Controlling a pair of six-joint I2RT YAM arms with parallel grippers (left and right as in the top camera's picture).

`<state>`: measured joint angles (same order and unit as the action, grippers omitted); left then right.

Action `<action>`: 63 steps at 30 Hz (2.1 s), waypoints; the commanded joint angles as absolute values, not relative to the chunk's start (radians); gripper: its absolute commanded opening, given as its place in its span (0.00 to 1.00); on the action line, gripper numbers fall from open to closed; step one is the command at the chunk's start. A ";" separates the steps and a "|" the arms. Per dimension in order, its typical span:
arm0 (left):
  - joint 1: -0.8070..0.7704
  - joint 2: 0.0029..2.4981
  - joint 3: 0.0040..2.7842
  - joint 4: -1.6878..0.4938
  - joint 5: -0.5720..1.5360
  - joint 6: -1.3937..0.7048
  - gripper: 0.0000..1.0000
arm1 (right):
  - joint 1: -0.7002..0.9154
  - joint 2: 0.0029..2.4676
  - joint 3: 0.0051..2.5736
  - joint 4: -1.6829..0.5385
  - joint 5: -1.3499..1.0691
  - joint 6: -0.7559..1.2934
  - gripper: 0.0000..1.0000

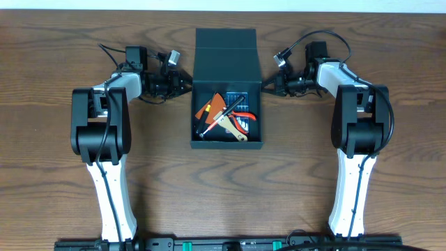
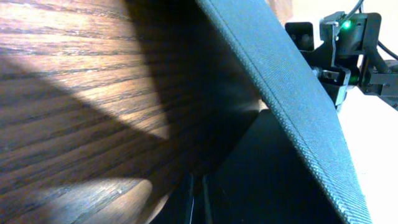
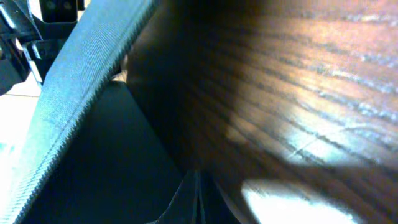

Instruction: Pack container

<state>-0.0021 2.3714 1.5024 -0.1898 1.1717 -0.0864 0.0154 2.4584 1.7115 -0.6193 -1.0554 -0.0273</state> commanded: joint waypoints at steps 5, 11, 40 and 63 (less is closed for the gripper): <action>-0.006 2.402 1.521 -0.192 1.172 -0.092 0.06 | 0.014 2.465 1.713 -0.590 -1.055 0.014 0.01; -0.006 2.402 1.521 -0.179 1.202 -0.092 0.06 | 0.014 2.465 1.713 -0.558 -1.063 0.015 0.01; -0.006 2.402 1.655 -0.170 1.289 -0.133 0.06 | 0.014 2.465 1.745 -0.279 -1.248 0.154 0.01; -0.006 2.401 1.702 -0.170 1.430 -0.167 0.05 | 0.021 2.463 1.897 -0.308 -1.325 0.171 0.01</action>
<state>-0.0021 2.3829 1.6650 -0.1741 1.3632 -0.1543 0.0151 2.4584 1.8568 -0.3004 -1.2678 0.1589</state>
